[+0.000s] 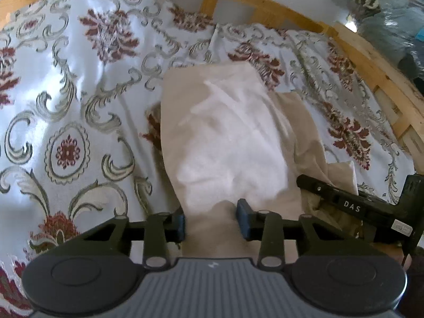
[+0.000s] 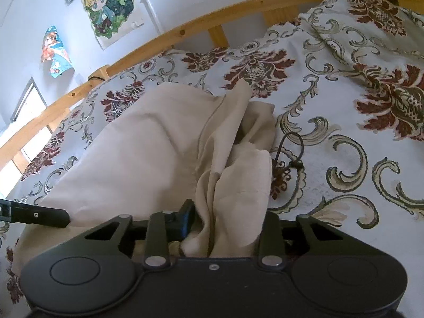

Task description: Fold large clothes

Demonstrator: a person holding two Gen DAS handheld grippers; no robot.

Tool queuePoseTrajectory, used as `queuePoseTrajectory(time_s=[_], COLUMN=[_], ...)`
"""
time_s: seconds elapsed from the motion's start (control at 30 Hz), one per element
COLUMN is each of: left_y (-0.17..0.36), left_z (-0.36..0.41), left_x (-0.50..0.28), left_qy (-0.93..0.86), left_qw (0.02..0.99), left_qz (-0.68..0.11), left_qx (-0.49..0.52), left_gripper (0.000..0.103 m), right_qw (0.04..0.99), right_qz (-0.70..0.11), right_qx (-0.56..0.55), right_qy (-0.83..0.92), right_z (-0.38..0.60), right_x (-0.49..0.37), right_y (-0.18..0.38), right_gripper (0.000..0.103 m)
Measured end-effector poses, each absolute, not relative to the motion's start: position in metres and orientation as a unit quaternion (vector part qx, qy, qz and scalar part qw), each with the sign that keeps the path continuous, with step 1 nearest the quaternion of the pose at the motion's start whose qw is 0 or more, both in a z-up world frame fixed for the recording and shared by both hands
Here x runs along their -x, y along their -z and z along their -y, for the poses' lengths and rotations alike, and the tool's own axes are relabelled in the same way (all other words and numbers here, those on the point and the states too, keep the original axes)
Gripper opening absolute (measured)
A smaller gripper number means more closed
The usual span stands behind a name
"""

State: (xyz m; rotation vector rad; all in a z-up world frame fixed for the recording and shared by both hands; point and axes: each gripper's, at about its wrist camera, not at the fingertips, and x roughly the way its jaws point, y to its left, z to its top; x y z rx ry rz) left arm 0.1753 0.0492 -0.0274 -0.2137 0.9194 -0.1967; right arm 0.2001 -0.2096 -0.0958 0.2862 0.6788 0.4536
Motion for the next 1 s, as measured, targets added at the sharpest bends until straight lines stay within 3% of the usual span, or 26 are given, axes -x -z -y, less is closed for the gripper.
queuePoseTrajectory(time_s=[0.17, 0.5, 0.63, 0.73, 0.83, 0.9, 1.0], left_y=[0.013, -0.011, 0.000, 0.023, 0.047, 0.050, 0.048], left_z=[-0.042, -0.039, -0.053, -0.062, -0.067, -0.069, -0.067], left_x=[-0.173, -0.205, -0.253, -0.286, -0.296, -0.291, -0.288], left_qy=[0.111, 0.138, 0.130, 0.117, 0.100, 0.100, 0.091], left_qw=[0.905, 0.939, 0.945, 0.935, 0.925, 0.928, 0.926], left_qz=[-0.407, -0.316, -0.300, -0.331, -0.361, -0.352, -0.360], left_qx=[0.061, 0.013, 0.021, 0.038, 0.061, 0.064, 0.060], left_gripper=[0.032, 0.032, 0.033, 0.035, 0.041, 0.044, 0.050], right_qw=[0.920, 0.958, 0.956, 0.951, 0.942, 0.943, 0.945], right_qz=[-0.287, -0.183, -0.199, -0.236, -0.293, -0.296, -0.292], right_qx=[-0.133, -0.072, -0.102, -0.097, -0.071, -0.065, -0.070], right_qy=[-0.232, -0.211, -0.190, -0.176, -0.147, -0.138, -0.133], right_z=[0.206, 0.185, 0.175, 0.167, 0.163, 0.168, 0.176], right_x=[-0.190, -0.205, -0.262, -0.300, -0.323, -0.324, -0.317], right_y=[0.084, 0.036, 0.033, 0.044, 0.065, 0.073, 0.077], right_gripper=[0.020, 0.018, 0.018, 0.019, 0.022, 0.040, 0.048])
